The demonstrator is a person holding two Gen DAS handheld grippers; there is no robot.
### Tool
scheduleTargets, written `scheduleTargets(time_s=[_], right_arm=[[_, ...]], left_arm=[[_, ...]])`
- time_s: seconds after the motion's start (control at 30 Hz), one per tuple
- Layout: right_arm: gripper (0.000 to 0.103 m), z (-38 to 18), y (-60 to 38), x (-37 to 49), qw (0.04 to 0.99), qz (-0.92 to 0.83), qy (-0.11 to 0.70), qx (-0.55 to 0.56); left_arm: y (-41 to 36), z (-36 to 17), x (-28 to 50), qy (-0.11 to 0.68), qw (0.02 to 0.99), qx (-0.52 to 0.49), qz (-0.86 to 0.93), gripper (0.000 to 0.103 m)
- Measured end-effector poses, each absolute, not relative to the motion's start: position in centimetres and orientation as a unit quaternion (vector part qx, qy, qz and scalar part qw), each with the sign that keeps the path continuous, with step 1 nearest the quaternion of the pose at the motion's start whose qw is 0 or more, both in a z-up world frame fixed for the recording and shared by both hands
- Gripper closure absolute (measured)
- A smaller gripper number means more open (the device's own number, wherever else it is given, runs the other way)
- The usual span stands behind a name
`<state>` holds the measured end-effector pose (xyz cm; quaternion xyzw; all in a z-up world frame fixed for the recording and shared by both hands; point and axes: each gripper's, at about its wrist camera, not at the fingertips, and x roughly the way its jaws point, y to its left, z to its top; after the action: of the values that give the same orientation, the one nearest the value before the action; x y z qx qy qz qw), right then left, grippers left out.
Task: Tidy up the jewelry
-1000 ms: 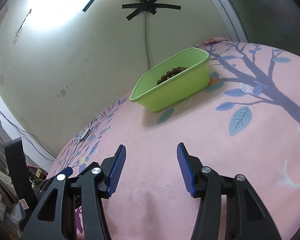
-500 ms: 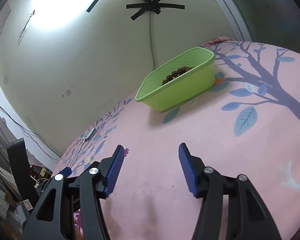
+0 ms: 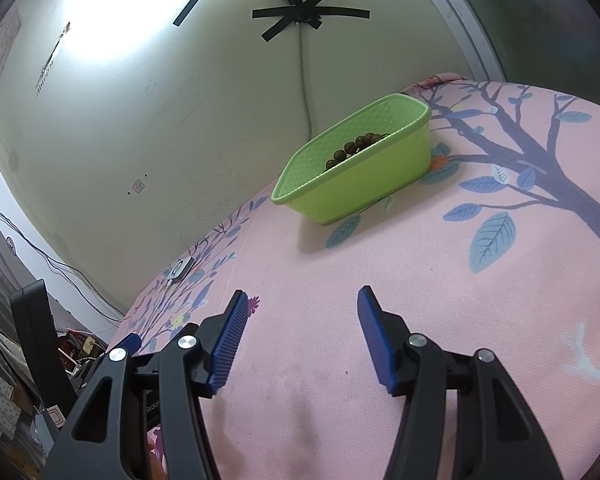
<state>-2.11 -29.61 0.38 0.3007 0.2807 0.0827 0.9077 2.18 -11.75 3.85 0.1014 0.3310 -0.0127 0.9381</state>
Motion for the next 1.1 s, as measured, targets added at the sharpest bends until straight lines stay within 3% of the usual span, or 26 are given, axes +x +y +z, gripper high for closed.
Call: scheduleTargets(time_s=[1.1], right_arm=[[0.071, 0.38, -29.62, -1.98, 0.907, 0.083, 0.284, 0.301]], left_arm=[[-11.65, 4.0, 1.88, 0.329, 0.94, 0.086, -0.027, 0.006]])
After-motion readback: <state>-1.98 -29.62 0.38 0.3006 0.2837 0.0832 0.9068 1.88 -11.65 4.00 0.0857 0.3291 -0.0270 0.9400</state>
